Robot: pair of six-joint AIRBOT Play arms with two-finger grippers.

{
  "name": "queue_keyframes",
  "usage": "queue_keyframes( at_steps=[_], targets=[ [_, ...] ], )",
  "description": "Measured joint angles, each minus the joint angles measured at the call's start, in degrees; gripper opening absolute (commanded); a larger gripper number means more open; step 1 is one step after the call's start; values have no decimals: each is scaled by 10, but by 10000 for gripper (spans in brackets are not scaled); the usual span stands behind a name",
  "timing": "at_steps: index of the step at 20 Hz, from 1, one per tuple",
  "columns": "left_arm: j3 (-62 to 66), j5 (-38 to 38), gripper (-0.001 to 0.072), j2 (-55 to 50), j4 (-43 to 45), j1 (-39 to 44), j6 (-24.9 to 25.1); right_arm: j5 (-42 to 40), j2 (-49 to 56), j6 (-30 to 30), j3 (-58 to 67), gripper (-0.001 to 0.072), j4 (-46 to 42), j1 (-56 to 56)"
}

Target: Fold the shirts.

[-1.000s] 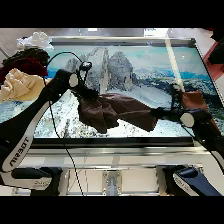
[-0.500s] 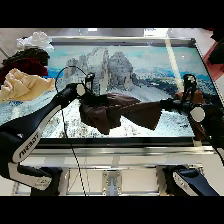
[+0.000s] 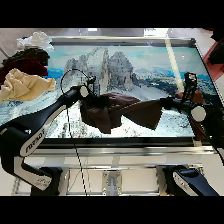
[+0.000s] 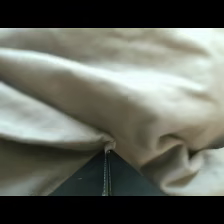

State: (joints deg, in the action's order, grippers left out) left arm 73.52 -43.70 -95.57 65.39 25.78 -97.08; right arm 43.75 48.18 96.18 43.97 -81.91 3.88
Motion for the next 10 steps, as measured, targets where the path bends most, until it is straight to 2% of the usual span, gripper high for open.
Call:
queue_keyframes(
  at_steps=[4, 10],
  targets=[
    [63, -26, 8, 12, 43, 0, 4, 2, 0, 0, 9, 27, -12, -1],
    [137, -63, 7, 139, 207, 0, -14, 64, -6, -2, 110, 27, -93, -2]
  ],
)
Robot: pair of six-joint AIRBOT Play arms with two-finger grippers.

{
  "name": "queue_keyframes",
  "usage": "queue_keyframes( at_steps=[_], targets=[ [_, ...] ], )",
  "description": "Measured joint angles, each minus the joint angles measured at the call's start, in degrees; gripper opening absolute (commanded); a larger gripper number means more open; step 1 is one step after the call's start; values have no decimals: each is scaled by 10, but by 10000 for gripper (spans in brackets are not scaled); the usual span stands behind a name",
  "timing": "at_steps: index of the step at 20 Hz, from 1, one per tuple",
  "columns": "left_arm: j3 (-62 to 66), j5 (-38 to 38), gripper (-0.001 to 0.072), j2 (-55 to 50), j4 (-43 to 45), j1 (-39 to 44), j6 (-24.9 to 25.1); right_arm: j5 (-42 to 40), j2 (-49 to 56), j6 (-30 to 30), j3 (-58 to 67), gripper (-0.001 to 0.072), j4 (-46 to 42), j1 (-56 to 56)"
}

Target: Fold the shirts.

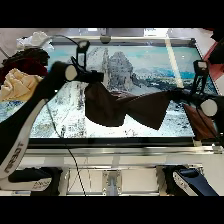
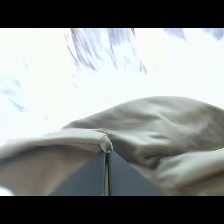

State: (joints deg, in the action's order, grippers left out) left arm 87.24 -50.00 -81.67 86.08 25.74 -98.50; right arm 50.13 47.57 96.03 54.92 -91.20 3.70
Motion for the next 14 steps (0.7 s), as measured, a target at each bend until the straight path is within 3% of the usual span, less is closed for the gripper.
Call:
queue_keyframes(
  at_steps=[7, 10, 14],
  targets=[
    [25, -63, 3, 290, 198, 0, -5, 112, -137, -1, 226, 23, -93, 0],
    [56, -82, 2, 388, 225, 0, -3, 121, -202, -1, 329, 22, -72, 0],
    [96, -97, 3, 415, 253, 0, 16, 107, -206, -19, 396, 23, -17, 0]
  ],
)
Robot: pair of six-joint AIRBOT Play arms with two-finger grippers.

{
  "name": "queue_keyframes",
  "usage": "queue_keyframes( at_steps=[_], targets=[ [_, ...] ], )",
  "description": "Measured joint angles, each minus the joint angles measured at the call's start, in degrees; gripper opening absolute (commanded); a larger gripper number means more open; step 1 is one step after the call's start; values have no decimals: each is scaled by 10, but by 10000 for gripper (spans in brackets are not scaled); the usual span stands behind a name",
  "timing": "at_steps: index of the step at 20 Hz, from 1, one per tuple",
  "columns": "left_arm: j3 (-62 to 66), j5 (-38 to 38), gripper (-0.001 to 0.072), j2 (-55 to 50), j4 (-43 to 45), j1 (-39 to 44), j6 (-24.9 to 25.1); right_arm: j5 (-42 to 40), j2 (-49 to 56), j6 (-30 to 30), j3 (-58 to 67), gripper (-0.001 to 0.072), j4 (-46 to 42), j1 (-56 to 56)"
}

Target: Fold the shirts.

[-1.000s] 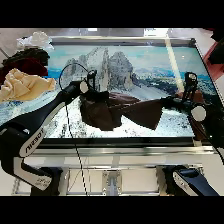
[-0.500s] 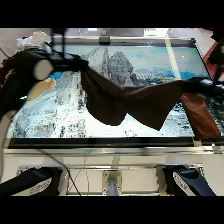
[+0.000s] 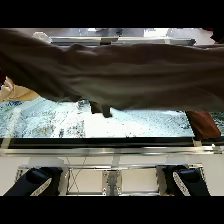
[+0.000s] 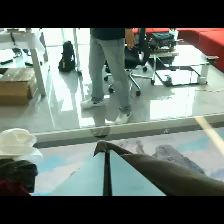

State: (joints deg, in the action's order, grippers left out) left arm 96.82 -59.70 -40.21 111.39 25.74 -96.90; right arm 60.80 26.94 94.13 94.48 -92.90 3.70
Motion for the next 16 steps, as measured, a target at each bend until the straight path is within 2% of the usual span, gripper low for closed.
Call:
queue_keyframes(
  at_steps=[2, 6, 8, 12, 16],
  targets=[
    [8, -16, 4, -32, 24, 0, 7, 4, 38, -9, -3, 23, 13, 0],
    [7, -47, 4, -169, 73, -2, 24, 2, 163, -30, -60, 23, 26, 0],
    [5, -17, 5, -258, 95, -14, 25, -23, 237, -35, -98, 23, 21, 0],
    [4, 61, 5, -418, 115, -66, -15, -101, 382, -26, -144, 23, -11, 0],
    [4, 136, 8, -508, 120, -122, -59, -205, 478, 11, -157, 24, -44, 0]
  ],
)
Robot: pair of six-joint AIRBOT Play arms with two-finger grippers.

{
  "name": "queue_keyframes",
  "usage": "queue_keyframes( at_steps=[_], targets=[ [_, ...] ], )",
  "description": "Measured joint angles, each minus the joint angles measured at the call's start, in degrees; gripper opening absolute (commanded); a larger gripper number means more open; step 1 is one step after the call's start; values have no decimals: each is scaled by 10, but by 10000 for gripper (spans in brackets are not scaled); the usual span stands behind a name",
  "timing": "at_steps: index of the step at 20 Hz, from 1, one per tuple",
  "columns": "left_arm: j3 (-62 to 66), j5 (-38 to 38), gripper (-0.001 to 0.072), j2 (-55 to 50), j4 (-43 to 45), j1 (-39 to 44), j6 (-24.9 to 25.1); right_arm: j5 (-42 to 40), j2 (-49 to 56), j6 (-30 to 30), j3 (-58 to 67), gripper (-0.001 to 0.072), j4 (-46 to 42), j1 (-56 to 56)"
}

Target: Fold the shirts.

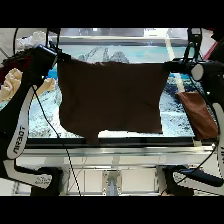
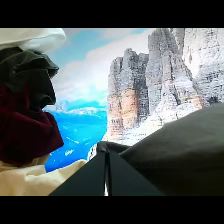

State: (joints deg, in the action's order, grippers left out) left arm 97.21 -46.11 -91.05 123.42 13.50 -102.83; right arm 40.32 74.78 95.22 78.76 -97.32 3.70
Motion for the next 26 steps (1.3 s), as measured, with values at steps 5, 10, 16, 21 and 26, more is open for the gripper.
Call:
queue_keyframes(
  at_steps=[5, 10, 16, 21, 26],
  targets=[
    [17, 54, 698, -33, -7, -31, -28, -105, 61, 52, -4, 396, -18, 0],
    [59, 36, 693, 2, -25, -37, -54, -115, 55, 66, -4, 398, -25, -23],
    [-45, -78, 693, 163, -23, -41, -46, 56, 16, -2, -14, 456, 43, -148],
    [-386, -83, 693, 380, -38, -42, -255, 129, 10, -130, -118, 507, 263, -264],
    [-615, 35, 694, 503, -128, -42, -444, 141, 15, -194, -239, 530, 393, -308]
  ],
)
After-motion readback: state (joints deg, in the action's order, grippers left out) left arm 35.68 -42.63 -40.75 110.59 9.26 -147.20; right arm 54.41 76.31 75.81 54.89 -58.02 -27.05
